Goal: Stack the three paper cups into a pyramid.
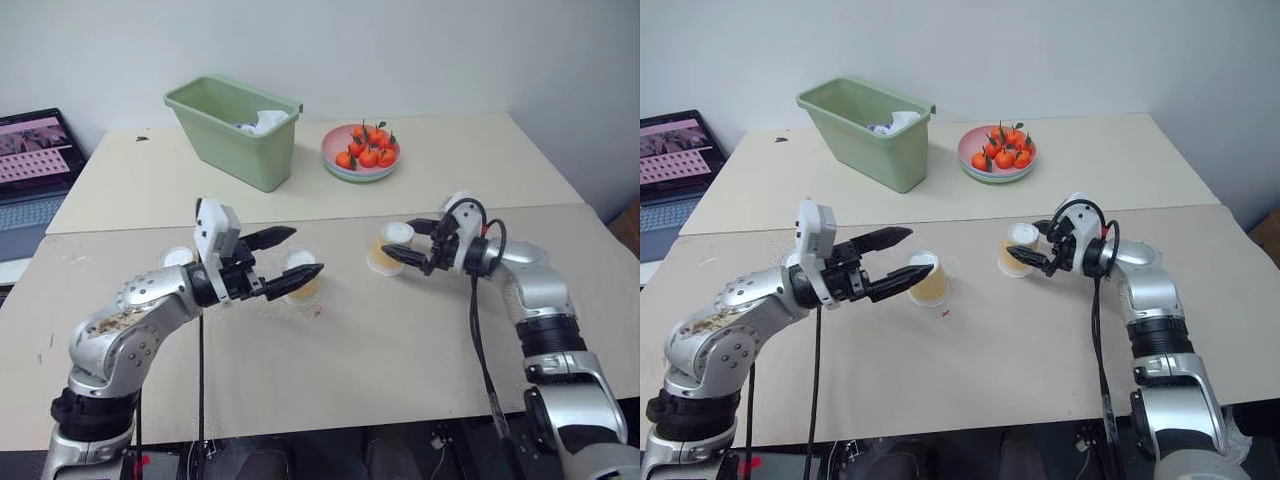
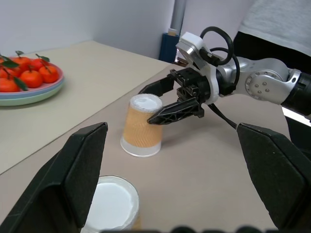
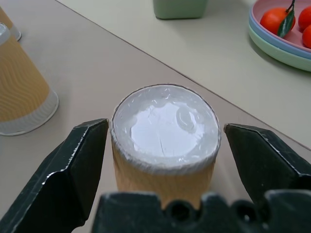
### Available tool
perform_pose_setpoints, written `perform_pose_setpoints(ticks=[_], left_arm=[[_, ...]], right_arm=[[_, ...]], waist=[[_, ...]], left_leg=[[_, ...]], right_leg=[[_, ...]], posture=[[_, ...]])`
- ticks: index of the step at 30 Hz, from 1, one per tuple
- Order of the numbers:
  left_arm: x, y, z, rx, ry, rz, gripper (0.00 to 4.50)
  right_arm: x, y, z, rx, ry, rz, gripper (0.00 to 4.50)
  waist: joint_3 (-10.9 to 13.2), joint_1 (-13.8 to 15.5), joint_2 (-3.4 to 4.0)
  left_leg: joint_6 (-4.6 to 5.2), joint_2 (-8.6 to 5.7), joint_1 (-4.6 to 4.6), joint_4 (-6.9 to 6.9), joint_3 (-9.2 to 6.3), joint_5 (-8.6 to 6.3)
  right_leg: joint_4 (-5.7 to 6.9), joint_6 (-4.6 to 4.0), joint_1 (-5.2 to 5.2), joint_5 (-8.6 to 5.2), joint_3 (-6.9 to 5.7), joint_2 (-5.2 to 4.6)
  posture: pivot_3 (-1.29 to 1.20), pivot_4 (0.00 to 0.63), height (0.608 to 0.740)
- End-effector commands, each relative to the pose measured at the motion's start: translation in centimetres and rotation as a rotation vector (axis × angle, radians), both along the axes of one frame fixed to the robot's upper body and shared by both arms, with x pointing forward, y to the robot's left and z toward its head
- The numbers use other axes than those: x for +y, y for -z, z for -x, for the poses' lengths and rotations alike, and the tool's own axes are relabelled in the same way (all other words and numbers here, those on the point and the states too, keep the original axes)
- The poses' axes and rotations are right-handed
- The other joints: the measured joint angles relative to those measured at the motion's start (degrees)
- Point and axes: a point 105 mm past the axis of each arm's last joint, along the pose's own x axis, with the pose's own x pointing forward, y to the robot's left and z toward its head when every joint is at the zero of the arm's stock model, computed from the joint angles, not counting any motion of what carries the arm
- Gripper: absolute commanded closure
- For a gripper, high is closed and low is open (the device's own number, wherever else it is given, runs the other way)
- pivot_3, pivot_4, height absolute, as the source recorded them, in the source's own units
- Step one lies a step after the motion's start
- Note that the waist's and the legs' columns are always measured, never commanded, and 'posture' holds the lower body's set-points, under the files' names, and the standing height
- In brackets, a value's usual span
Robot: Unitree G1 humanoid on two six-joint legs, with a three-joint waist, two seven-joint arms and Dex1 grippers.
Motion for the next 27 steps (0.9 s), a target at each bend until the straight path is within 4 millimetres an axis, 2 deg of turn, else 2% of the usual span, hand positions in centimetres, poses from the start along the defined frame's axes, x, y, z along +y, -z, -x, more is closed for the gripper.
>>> perform_pose_setpoints(ticks=[1, 4, 7, 12, 17, 21, 27], left_arm=[[1.1, -1.9, 0.3, -0.066, -0.082, 0.048, 0.00], [1.9, -1.6, 0.7, -0.062, -0.126, 0.044, 0.00], [2.9, -1.0, 1.2, -0.045, -0.184, 0.042, 0.00], [4.8, -0.1, 2.3, -0.024, -0.307, 0.066, 0.00], [5.2, 0.2, 3.0, -0.018, -0.350, 0.075, 0.00], [5.2, 0.1, 3.4, -0.024, -0.376, 0.079, 0.00], [5.2, -0.4, 3.4, -0.043, -0.397, 0.089, 0.00]], right_arm=[[0.8, -1.7, -0.6, -0.076, -0.042, -0.006, 0.78], [1.5, -1.9, -0.9, -0.069, -0.058, -0.016, 1.70], [2.9, -2.0, -0.6, -0.051, -0.127, -0.019, 1.70], [6.4, -0.9, 1.9, 0.004, -0.382, 0.025, 1.70], [8.1, -0.2, 2.3, 0.029, -0.475, 0.061, 1.70], [9.1, 0.7, 2.1, -0.004, -0.520, 0.154, 1.70], [9.8, 0.5, 1.9, -0.001, -0.534, 0.107, 1.70]], waist=[[0.00, -0.24, 0.00], [0.00, -0.41, 0.00], [0.00, -0.60, 0.00], [0.00, -0.63, 0.00], [0.00, -0.38, 0.00], [-0.01, -0.44, -0.01], [-0.02, -0.67, -0.02]], left_leg=[[0.00, -0.01, 0.00, 0.00, 0.00, 0.00], [-0.01, 0.00, 0.00, 0.00, 0.00, 0.00], [-0.01, -0.01, 0.00, 0.00, 0.00, 0.00], [0.00, 0.02, 0.00, -0.01, 0.00, -0.01], [-0.02, 0.00, 0.04, 0.00, 0.00, 0.00], [-0.03, 0.01, 0.08, 0.00, 0.00, 0.01], [-0.06, 0.05, 0.12, 0.00, 0.01, 0.02]], right_leg=[[0.00, 0.00, 0.00, 0.00, 0.01, 0.00], [0.04, 0.00, -0.01, 0.00, 0.01, 0.00], [0.07, 0.00, -0.03, 0.01, 0.04, 0.00], [0.07, 0.00, -0.08, 0.01, 0.08, 0.04], [0.09, -0.01, -0.05, 0.02, 0.08, 0.04], [0.11, -0.03, -0.05, 0.03, 0.08, 0.04], [0.12, -0.08, -0.04, 0.06, 0.09, 0.08]], posture=[[0.00, 0.150, 0.727], [0.00, 0.150, 0.727], [0.00, 0.150, 0.727], [0.00, 0.150, 0.727], [0.00, 0.150, 0.727], [0.00, 0.150, 0.727], [0.00, 0.150, 0.727]])
